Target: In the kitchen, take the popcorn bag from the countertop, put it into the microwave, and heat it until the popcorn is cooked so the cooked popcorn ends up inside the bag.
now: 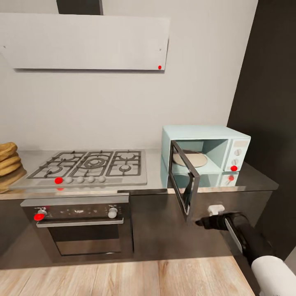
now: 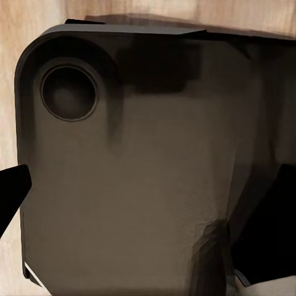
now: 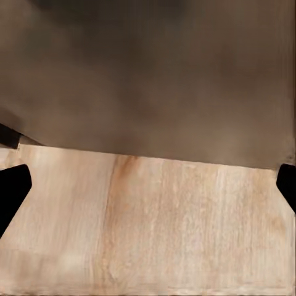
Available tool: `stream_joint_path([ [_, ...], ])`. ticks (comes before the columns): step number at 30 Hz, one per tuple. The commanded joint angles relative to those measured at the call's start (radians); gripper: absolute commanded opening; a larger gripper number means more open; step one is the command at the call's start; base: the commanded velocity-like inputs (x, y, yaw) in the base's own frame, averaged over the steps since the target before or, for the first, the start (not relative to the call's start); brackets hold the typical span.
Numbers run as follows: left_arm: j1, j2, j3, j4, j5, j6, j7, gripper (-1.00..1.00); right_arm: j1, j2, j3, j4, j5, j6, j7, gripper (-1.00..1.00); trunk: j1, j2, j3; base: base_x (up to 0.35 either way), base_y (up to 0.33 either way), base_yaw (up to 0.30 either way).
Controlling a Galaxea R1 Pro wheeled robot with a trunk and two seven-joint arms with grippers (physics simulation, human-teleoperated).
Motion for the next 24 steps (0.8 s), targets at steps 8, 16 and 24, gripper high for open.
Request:
stream_joint_path([
  [8,0.0,0.0,0.0,-0.001,0.009,-0.002,0.0,1.0,0.001,-0.011,0.005,0.772,0.06,-0.503,-0.037,1.0,0.0,-0.001,-0.001,0.0,0.0,0.0],
  [16,0.0,0.0,0.002,-0.001,0.011,-0.003,0.001,1.0,0.156,0.009,0.006,0.887,0.085,-0.68,-0.139,1.0,0.0,-0.001,-0.001,0.0,0.0,0.0],
  [24,0.0,0.0,0.002,-0.001,0.011,-0.003,0.004,1.0,0.345,0.027,0.006,0.888,0.085,-0.797,-0.203,1.0,0.0,-0.001,-0.001,0.0,0.0,0.0],
])
